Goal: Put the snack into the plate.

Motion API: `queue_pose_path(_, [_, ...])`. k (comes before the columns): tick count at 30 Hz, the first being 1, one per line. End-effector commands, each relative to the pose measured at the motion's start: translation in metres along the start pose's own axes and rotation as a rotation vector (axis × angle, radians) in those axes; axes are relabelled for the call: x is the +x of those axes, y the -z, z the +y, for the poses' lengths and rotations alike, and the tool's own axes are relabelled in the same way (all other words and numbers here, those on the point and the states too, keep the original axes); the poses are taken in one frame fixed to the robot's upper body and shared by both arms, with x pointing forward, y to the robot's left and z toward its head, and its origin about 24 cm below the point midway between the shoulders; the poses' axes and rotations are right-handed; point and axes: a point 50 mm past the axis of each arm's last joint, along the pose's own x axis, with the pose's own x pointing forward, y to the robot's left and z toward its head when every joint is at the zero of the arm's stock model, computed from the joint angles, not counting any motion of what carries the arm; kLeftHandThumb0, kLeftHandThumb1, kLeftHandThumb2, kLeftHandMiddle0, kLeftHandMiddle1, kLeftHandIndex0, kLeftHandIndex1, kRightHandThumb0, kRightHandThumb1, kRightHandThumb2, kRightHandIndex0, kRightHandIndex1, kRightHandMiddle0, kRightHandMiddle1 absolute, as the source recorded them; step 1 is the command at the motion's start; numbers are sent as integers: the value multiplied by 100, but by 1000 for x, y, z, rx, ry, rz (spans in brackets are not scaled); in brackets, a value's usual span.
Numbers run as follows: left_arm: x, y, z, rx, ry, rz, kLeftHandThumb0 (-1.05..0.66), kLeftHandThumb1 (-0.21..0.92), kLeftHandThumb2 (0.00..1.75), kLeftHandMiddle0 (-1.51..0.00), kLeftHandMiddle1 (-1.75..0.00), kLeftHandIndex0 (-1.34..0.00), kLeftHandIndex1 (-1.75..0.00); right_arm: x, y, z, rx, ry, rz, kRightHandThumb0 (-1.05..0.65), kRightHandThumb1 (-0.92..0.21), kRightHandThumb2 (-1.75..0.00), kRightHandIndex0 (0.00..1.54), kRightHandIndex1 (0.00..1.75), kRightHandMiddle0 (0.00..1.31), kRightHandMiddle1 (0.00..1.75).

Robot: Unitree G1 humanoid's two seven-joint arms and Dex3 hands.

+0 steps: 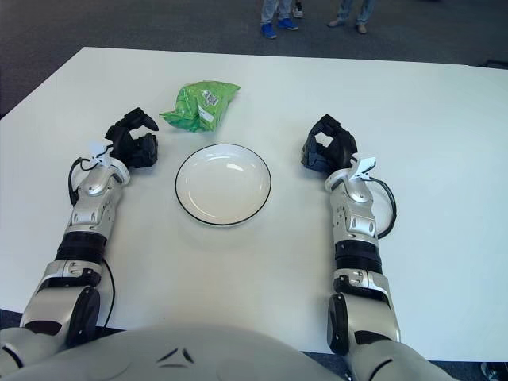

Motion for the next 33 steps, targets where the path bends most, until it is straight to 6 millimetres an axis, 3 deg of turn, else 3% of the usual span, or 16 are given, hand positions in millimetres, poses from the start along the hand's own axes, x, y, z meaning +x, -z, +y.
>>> queue_pose_path(1, [3, -16, 4, 30, 14, -26, -48, 33, 130, -123, -175, -60, -175, -18, 32, -2, 31, 31, 131, -49, -31, -133, 132, 175, 62, 175])
queue_pose_path(18, [19, -54, 12, 84, 28, -110, -47, 34, 129, -124, -175, -60, -175, -18, 32, 1, 20, 30, 133, -48, -32, -132, 131, 175, 61, 175])
queue_pose_path(33, [31, -102, 17, 328, 114, -267, -45, 40, 121, -117, -175, -55, -175, -19, 31, 3, 28, 32, 139, -48, -34, -130, 131, 175, 60, 175])
